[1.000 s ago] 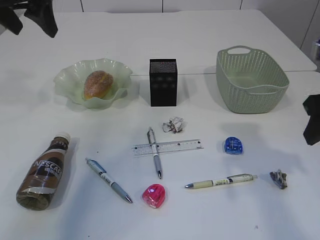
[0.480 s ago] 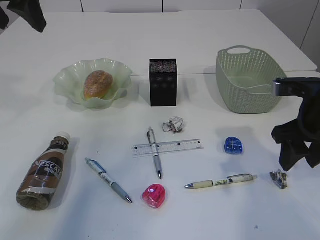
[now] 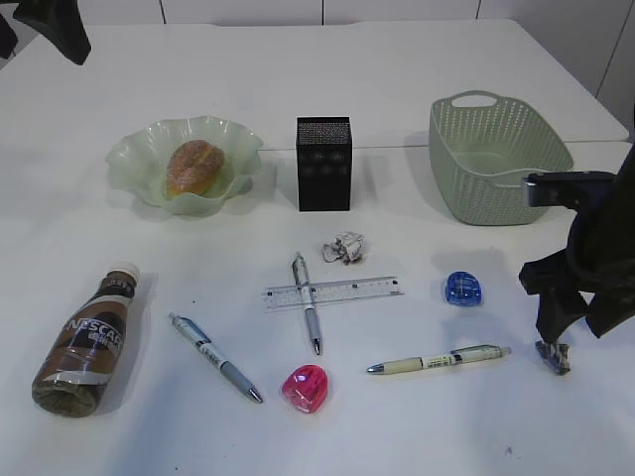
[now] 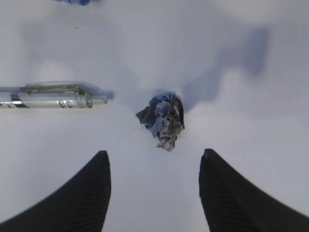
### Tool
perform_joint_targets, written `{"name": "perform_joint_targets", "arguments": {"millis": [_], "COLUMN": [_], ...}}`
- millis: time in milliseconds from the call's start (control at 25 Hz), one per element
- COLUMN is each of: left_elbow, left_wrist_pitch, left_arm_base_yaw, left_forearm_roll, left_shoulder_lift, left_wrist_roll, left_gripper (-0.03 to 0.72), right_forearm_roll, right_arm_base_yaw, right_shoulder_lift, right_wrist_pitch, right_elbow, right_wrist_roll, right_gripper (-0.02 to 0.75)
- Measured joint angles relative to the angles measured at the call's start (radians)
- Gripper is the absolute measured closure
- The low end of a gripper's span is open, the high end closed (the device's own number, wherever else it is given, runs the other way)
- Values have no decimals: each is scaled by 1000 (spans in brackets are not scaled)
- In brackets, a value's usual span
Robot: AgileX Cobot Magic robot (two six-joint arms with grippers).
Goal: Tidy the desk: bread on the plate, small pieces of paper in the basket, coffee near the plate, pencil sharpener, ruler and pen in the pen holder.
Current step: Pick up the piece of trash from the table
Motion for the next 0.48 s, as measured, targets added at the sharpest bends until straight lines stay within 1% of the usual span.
{"name": "perform_joint_targets", "arguments": {"millis": [280,480], "left_elbow": [0,0], "left_wrist_pitch": [0,0], "left_arm_base_yaw": [0,0], "left_forearm_roll": [2,2], "left_shoulder_lift": [0,0], "left_wrist_roll": [0,0], "left_gripper": [110,130], "right_forearm_roll": [-2,-2], "right_arm_base_yaw": [0,0], "right_shoulder_lift": [59,103], "right_wrist_pitch": [-10,-48], "right_elbow": [-1,-1], "right_wrist_roll": [0,0], "right_gripper": [279,279]}}
